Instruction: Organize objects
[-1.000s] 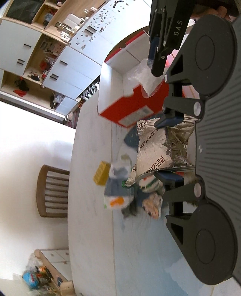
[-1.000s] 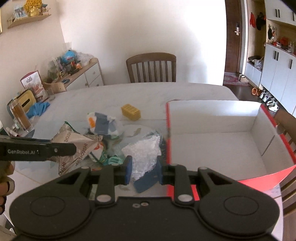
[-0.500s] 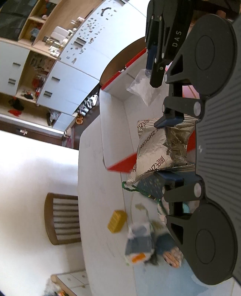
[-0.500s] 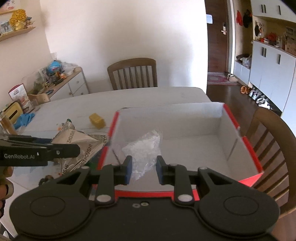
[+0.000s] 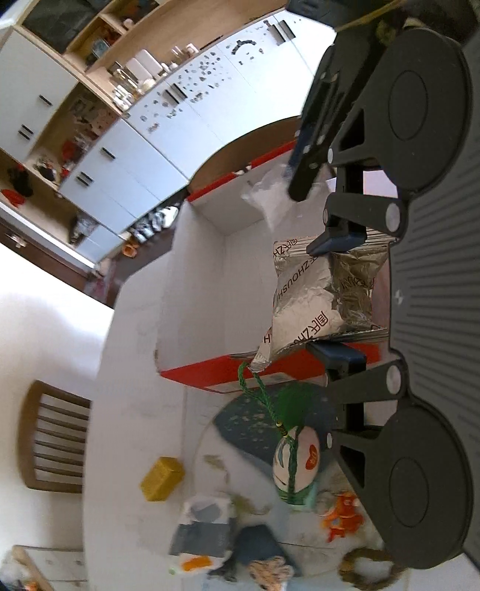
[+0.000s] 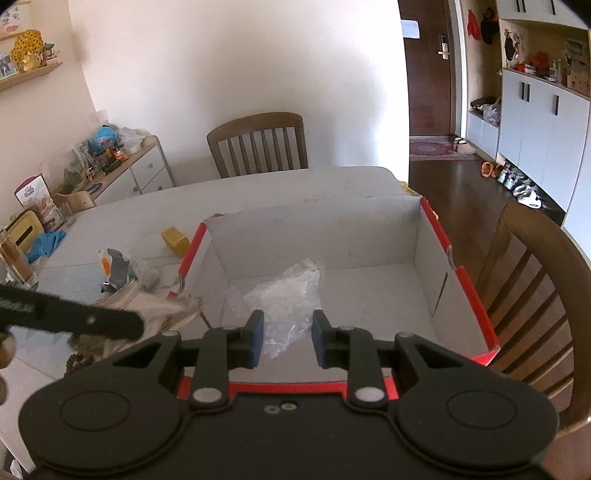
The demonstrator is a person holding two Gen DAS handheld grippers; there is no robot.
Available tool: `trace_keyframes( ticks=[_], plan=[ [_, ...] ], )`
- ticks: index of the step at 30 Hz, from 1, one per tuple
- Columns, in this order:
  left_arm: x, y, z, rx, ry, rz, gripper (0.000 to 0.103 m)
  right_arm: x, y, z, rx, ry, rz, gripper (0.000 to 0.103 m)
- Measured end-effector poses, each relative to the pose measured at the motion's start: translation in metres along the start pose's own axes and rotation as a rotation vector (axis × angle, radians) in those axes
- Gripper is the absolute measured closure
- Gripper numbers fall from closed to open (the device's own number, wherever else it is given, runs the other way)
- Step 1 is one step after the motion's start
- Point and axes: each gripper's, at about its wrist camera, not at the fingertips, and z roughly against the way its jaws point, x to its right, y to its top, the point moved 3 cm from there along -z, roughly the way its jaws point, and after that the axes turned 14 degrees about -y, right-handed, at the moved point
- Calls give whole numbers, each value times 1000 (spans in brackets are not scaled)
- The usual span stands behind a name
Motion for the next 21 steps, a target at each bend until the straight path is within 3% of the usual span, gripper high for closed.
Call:
trace_keyframes(
  ticks=[6,12,21],
  plan=[
    [-19,-22,6,-141,-1,133,55,5,8,-6,1,21,6,77],
    [-40,-45,19,-184,4,228,55,8,12,-13,2,41,11,77],
    [-31,-57,41,-217,-55,218,55,8,13,-17,-11,50,37,77]
  ],
)
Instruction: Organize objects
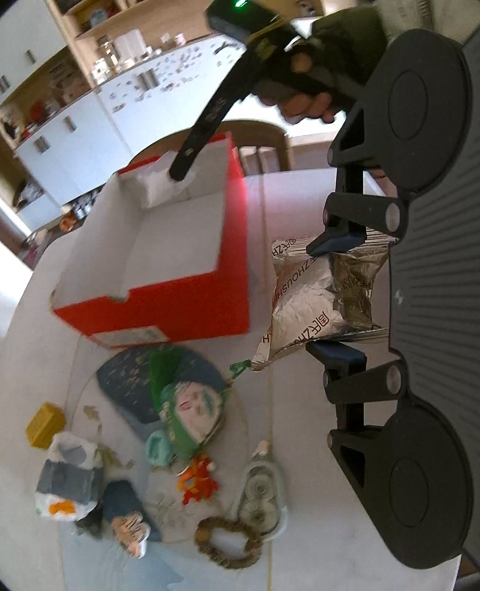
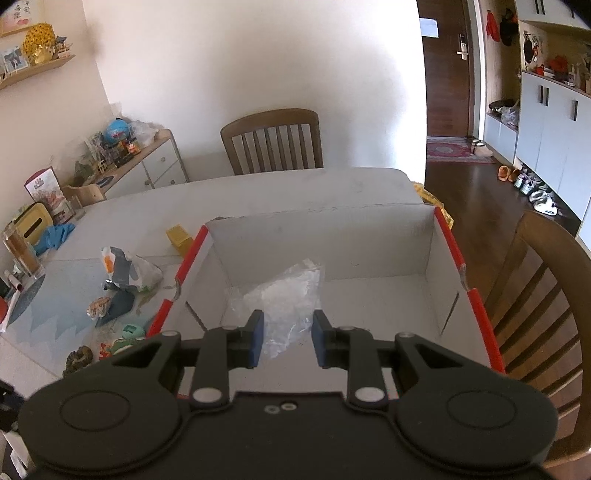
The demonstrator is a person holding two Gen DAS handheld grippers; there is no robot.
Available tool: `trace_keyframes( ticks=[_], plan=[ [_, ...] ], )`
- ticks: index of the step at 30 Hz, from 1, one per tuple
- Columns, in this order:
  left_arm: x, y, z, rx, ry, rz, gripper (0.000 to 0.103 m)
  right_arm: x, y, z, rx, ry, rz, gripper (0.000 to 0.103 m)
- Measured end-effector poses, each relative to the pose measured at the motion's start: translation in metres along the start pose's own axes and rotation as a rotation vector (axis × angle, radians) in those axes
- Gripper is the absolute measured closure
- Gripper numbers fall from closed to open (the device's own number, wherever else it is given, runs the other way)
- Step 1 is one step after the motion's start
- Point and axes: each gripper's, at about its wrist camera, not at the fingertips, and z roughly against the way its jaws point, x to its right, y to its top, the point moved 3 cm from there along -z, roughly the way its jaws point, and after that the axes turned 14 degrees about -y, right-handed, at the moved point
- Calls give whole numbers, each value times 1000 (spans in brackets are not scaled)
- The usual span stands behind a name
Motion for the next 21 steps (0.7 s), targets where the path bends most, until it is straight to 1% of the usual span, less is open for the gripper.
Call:
trace_keyframes(
  ticks=[1,3,6,7,10,12,15,18,21],
  plan=[
    [-1,-4,2,-20,1,0,55,1,0,0,-1,1,0,77],
    [-12,-11,4,-50,46,16,55,1,1,0,2,4,1,77],
    [-45,-23,5,-86,131,111,55,-1,4,0,9,23,2,77],
    [-52,-27,4,-89,144,132,55,-4,6,1,17,31,10,77],
    [-57,-34,4,-79,132,140,55,-20,10,5,37,80,46,77],
    [-56,-35,5,-72,128,127,55,-36,11,9,44,138,88,77],
    [-60,-38,4,-61,132,123,55,-73,8,10,37,220,168,77],
    [-65,-40,8,-43,130,121,55,-111,4,7,22,290,222,77],
    [-71,-41,14,-18,134,115,55,-141,0,4,18,333,269,77]
  ],
)
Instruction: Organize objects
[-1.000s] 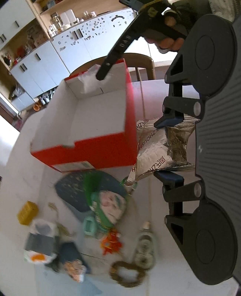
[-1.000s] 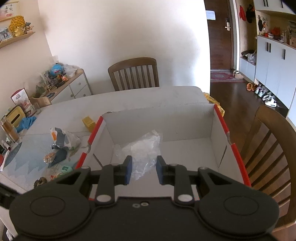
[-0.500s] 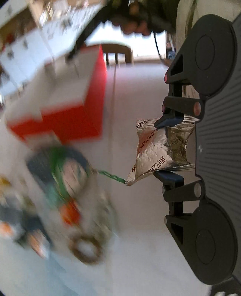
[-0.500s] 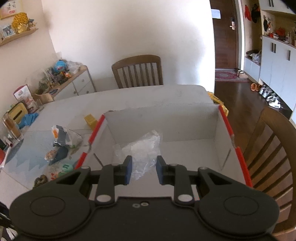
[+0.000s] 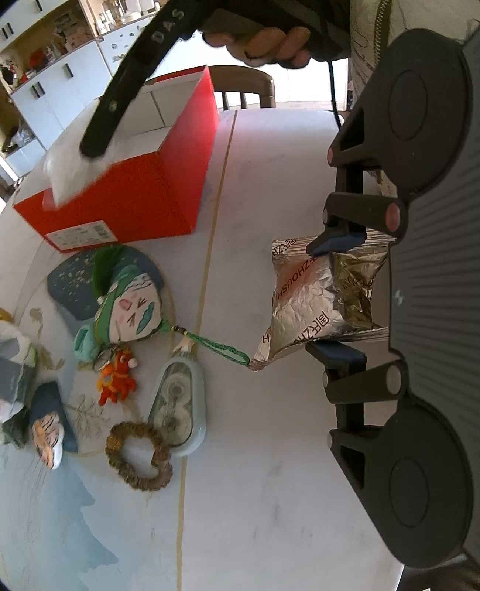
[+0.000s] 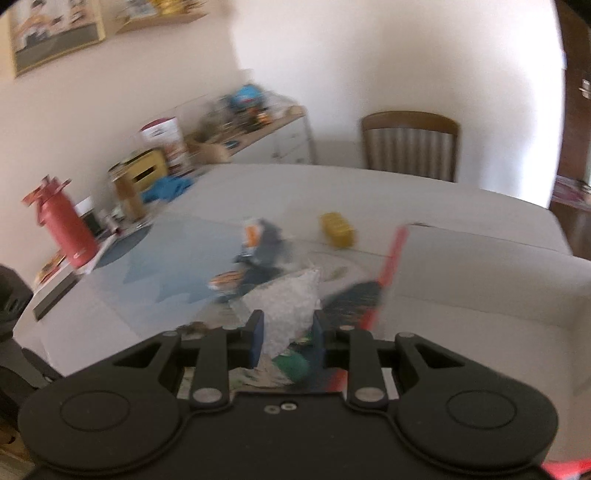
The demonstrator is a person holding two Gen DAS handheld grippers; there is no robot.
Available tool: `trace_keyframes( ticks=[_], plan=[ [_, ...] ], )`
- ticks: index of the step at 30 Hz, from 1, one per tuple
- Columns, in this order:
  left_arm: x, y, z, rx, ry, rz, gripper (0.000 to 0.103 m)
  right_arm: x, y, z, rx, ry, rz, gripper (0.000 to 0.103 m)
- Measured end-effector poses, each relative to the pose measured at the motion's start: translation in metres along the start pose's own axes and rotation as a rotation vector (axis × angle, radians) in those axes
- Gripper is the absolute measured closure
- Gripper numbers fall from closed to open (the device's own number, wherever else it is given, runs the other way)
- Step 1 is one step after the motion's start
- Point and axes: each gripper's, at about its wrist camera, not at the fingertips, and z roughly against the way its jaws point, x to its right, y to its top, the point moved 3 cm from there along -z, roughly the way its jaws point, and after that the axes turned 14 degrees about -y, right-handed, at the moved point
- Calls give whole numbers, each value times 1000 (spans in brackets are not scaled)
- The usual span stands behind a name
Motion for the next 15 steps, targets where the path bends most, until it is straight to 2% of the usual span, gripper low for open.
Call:
trace_keyframes(
  ticks=[4,8,12,15],
  plan=[
    [-5,6,7,34,-2,-24,55,-20,-1,-18,-47,5,24,77],
    [-8,11,14,34,-19,-63,55,-37,-5,-33,-86,-8,29,77],
    [-19,13,20,11,-37,-78,55,-63,-17,-59,-132,-48,71,77],
    [-29,11,28,1,-54,-82,55,-65,-27,-76,-188,-92,46,77]
  ],
)
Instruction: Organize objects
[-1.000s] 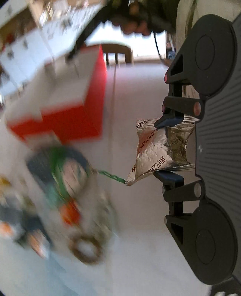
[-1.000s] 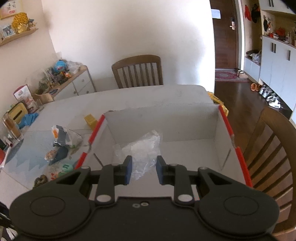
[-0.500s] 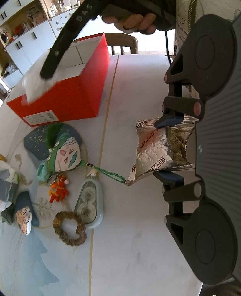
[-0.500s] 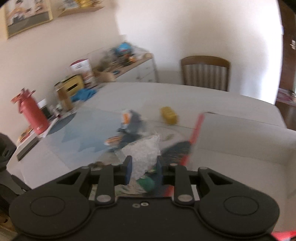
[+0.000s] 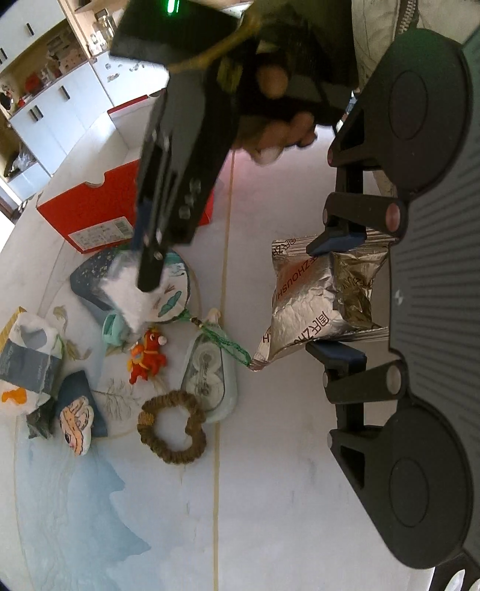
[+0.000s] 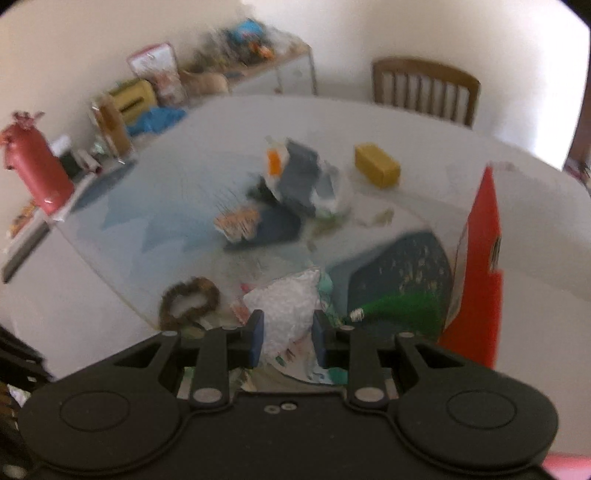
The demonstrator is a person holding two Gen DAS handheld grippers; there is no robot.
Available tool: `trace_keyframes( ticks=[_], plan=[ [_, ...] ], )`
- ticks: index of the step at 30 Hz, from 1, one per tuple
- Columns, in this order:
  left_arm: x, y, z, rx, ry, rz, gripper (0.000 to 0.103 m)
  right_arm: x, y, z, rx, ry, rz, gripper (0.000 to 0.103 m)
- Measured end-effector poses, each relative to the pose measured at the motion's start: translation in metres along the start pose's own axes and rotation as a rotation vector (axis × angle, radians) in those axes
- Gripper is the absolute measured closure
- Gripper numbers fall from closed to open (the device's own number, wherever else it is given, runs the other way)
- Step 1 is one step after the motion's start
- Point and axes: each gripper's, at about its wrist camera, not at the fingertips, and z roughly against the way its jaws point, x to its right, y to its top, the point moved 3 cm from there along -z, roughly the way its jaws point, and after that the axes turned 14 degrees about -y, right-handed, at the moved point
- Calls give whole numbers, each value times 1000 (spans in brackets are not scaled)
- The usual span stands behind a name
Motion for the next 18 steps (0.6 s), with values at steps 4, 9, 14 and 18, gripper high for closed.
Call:
trace_keyframes(
  ticks=[4,9,14,18],
  plan=[
    [-14,-1,20,5,-24,2,58,0,-3,-9,-18,-40,-32,76],
    [-30,0,59,49,-43,-9,64,-5,-2,-12,-19,-77,-59,76],
    [-44,7,60,21,-55,-55,62,-12,2,-6,-11,-92,-80,77],
    [-42,5,44,-46,-75,-154,45,-15,5,7,14,-102,-81,77]
  ],
)
